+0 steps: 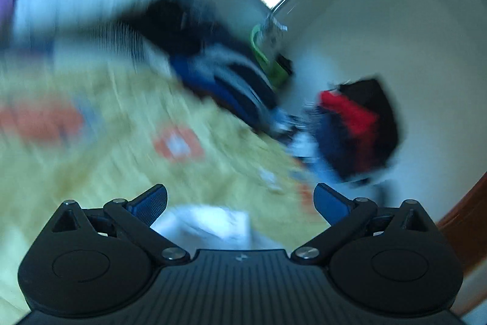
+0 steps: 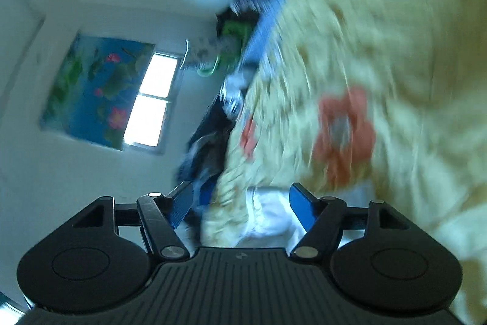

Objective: Fold small clothes

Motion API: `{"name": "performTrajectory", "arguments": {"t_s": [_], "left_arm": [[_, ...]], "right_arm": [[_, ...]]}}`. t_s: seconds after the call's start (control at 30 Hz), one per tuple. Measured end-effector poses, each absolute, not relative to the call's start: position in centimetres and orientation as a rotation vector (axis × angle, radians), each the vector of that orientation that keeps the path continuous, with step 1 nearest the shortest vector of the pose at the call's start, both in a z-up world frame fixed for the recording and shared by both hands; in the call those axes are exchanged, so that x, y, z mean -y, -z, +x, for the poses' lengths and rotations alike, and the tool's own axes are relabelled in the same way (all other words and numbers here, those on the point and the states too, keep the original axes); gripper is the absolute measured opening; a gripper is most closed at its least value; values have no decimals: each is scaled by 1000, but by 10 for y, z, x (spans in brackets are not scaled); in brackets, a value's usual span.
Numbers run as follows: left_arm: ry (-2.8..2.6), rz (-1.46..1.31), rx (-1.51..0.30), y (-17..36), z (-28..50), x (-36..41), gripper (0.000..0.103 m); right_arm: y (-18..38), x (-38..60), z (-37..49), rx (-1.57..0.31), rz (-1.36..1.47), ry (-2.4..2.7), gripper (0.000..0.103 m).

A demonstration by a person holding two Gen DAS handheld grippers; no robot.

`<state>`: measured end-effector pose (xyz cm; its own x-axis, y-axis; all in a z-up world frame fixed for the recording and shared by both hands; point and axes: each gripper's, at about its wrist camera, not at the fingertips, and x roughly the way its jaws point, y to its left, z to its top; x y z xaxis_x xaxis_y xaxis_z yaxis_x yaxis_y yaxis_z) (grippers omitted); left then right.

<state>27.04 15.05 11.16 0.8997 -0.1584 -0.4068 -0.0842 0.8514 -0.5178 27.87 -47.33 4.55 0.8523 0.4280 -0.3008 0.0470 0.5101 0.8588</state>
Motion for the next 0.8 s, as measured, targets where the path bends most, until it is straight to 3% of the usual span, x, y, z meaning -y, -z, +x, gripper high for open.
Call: {"name": "performTrajectory", "arguments": {"t_s": [0.2,0.33,0.4,0.47,0.53,0.8], "left_arm": [[-32,195,-399,-89,276,-17,103],[-52,413,-489,-54,308,22,103],[-49,406,-536,-43,322,18,103],[-35,314,-602,-38,337,3,103],[7,180,-673,-35,348,-16,103],[45,56,-723,-14,363,-31,103]], "right_arm": [[-72,346,282,-615,252,-296,70],[-56,312,302,-639,80,-268,68],[-45,314,315,-667,99,-246,70],[-36,324,323,-700,153,-238,81],[-26,334,326,-718,217,-252,85],[-10,324,328,-698,204,-270,92]]}}
